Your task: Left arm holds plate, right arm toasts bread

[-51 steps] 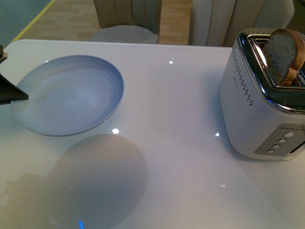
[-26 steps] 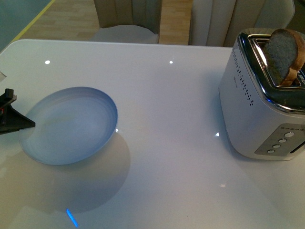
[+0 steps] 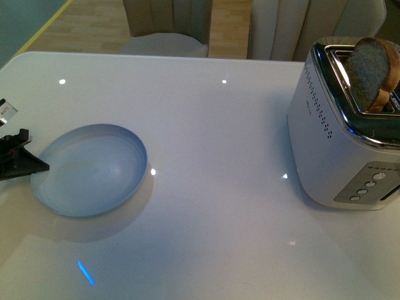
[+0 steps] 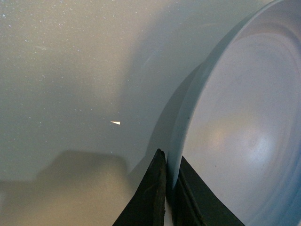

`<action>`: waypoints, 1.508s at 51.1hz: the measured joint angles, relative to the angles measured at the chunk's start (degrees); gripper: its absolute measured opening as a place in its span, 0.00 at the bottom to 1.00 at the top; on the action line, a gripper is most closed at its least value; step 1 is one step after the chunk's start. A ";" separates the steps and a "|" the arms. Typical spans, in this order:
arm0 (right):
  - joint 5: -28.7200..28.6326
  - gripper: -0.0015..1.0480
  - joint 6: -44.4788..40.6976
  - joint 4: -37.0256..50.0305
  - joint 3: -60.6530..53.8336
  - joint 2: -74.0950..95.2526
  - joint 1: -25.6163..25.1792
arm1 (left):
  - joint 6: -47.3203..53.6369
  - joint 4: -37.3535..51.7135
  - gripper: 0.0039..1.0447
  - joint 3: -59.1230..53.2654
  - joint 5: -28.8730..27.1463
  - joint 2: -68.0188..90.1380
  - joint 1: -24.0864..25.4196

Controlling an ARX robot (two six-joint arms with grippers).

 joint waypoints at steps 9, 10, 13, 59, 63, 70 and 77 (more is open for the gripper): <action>0.00 0.92 0.00 0.00 0.00 0.00 0.00 | 0.79 -0.26 0.02 3.10 0.20 2.80 1.07; 0.02 0.92 -0.02 0.00 0.00 0.00 0.00 | 0.83 -0.26 0.02 3.39 0.42 2.93 1.16; 0.00 0.92 0.00 0.00 0.00 0.00 0.00 | 1.03 -0.26 0.02 4.11 0.39 3.32 1.42; 0.02 0.92 0.00 0.00 0.00 0.00 0.00 | 1.77 8.92 0.93 -13.51 0.77 -28.87 1.57; 0.00 0.92 0.00 0.00 0.00 0.00 0.00 | 1.29 11.61 0.93 -17.05 -0.72 -35.19 0.26; 0.00 0.92 0.00 0.00 0.00 0.00 0.00 | -3.74 19.58 0.93 -27.93 -1.44 -50.10 -3.10; 0.00 0.92 0.00 0.00 0.00 0.00 0.00 | -8.00 21.42 0.93 -33.64 -1.77 -59.08 -5.01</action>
